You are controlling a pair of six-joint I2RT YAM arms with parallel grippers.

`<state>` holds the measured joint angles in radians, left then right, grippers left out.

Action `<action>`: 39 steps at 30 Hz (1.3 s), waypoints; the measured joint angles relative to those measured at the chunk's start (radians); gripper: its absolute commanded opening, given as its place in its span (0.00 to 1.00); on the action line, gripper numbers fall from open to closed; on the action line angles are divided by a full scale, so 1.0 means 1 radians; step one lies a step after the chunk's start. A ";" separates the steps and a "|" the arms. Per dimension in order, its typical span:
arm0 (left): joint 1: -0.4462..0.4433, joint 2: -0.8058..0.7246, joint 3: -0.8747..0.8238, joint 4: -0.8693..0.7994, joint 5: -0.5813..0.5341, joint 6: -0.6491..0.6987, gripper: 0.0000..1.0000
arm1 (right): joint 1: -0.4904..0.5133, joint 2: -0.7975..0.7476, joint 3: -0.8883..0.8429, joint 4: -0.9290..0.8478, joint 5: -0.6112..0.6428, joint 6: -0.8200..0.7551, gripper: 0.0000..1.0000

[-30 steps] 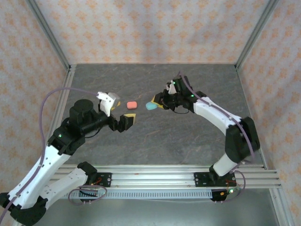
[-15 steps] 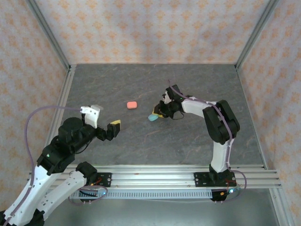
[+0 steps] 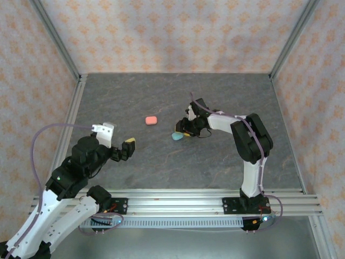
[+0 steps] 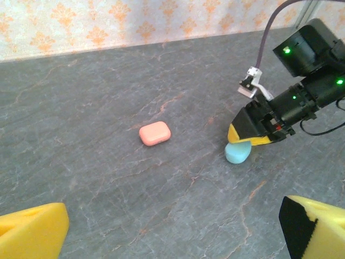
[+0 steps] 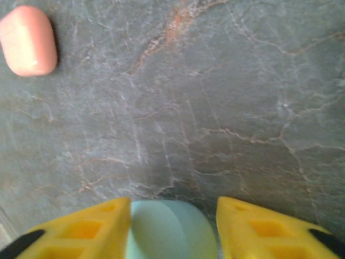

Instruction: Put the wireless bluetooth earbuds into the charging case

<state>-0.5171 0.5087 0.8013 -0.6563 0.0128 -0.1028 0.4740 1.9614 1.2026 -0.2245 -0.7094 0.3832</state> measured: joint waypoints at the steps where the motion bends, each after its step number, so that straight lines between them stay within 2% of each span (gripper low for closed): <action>1: 0.000 0.007 0.000 0.000 -0.003 0.002 1.00 | 0.001 -0.005 0.003 -0.006 0.007 -0.006 0.56; 7: 0.017 0.057 -0.003 0.040 -0.029 0.007 1.00 | -0.011 -0.115 0.003 -0.088 0.100 -0.052 0.84; 10: 0.066 0.103 -0.014 0.093 -0.037 0.007 1.00 | -0.025 -0.220 0.002 -0.120 0.181 -0.090 0.91; 14: 0.166 0.178 -0.071 0.208 -0.040 0.007 1.00 | -0.061 -0.425 -0.077 -0.102 0.379 -0.162 0.99; 20: 0.314 0.290 -0.278 0.470 -0.055 -0.012 1.00 | -0.172 -0.703 -0.372 0.048 0.740 -0.260 0.99; 25: 0.386 0.392 -0.384 0.597 -0.109 -0.027 1.00 | -0.235 -0.765 -0.666 0.320 0.951 -0.353 0.99; 29: 0.404 0.498 -0.367 0.708 -0.118 0.000 1.00 | -0.253 -0.736 -0.816 0.478 1.019 -0.389 0.99; 39: 0.415 0.780 -0.352 0.980 -0.072 0.077 1.00 | -0.342 -0.565 -0.819 0.859 1.003 -0.433 0.99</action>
<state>-0.1024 1.2884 0.4496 0.3233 -0.0597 -0.0254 0.1322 1.3960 0.3836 0.6342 0.2939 -0.0494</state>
